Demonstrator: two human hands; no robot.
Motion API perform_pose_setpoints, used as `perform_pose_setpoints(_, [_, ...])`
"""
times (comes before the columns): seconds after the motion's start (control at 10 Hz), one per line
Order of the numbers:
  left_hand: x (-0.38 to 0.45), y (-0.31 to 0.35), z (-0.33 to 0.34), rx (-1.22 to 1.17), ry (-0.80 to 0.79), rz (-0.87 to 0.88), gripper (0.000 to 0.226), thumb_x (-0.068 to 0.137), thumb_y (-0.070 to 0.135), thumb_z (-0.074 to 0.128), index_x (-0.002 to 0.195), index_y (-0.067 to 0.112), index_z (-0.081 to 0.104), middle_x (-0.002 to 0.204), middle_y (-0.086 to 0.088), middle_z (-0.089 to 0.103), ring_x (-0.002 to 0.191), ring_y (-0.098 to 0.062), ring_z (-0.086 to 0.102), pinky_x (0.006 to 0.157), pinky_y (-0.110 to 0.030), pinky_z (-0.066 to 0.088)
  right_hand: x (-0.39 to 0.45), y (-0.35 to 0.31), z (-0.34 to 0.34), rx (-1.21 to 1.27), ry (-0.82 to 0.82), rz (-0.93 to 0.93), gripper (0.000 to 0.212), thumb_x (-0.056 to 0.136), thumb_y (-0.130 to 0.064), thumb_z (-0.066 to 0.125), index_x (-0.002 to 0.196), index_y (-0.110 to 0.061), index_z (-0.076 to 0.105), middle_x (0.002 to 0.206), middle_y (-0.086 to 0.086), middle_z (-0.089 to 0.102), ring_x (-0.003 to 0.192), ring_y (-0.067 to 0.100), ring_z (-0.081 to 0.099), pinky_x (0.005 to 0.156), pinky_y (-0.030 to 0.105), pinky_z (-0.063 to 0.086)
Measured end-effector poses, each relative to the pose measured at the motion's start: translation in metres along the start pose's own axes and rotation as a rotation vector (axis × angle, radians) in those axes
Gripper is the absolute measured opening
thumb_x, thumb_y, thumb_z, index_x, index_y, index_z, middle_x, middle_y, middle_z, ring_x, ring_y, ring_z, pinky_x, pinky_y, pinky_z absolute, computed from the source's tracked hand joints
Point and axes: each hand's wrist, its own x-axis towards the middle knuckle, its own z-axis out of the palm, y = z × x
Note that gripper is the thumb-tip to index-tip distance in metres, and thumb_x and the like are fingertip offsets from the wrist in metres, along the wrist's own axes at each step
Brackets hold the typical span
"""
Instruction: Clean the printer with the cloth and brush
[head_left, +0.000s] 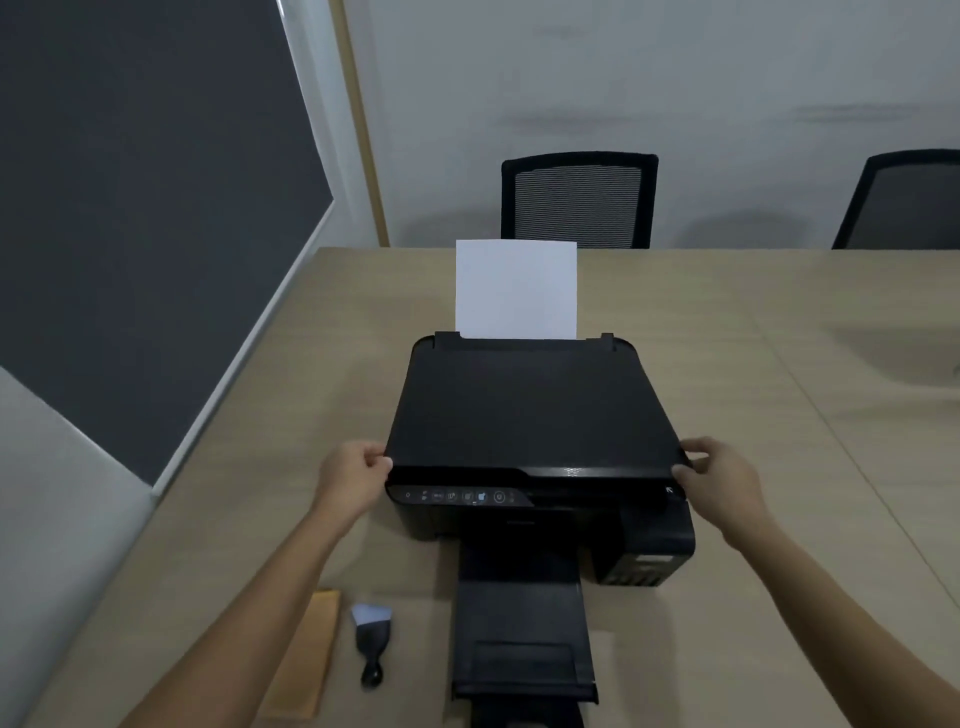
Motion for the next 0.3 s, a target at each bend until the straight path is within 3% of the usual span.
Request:
perform_pose_setpoints(0.1, [-0.019, -0.003, 0.009, 0.339, 0.142, 0.148, 0.03, 0.086, 0.005, 0.053, 0.111, 0.015, 0.067, 0.115, -0.012, 0.062, 0.11, -0.031, 0.057, 0.083, -0.039, 0.05, -0.017, 0.008, 0.012, -0.199, 0.097, -0.165, 0.031, 0.087, -0.007, 0.05, 0.115, -0.01, 0.065, 0.099, 0.015, 0.072, 0.101, 0.039, 0.056, 0.08, 0.038, 0.046])
perform_pose_setpoints(0.2, [-0.026, -0.018, 0.016, 0.452, 0.19, 0.238, 0.029, 0.087, 0.007, 0.052, 0.106, 0.022, 0.07, 0.121, -0.01, 0.054, 0.117, -0.031, 0.047, 0.086, -0.045, 0.049, -0.025, 0.022, 0.024, -0.434, 0.11, -0.182, 0.035, 0.088, -0.007, 0.046, 0.113, -0.018, 0.068, 0.119, 0.012, 0.064, 0.12, 0.039, 0.039, 0.094, 0.044, 0.035])
perform_pose_setpoints(0.3, [-0.031, -0.028, 0.016, 0.437, 0.198, 0.229, 0.034, 0.088, 0.008, 0.051, 0.109, 0.026, 0.071, 0.136, -0.013, 0.047, 0.128, -0.034, 0.04, 0.095, -0.05, 0.043, -0.027, 0.02, 0.013, -0.506, 0.069, -0.184, 0.034, 0.091, -0.013, 0.047, 0.118, -0.024, 0.065, 0.145, 0.013, 0.042, 0.133, 0.038, 0.029, 0.105, 0.048, 0.026])
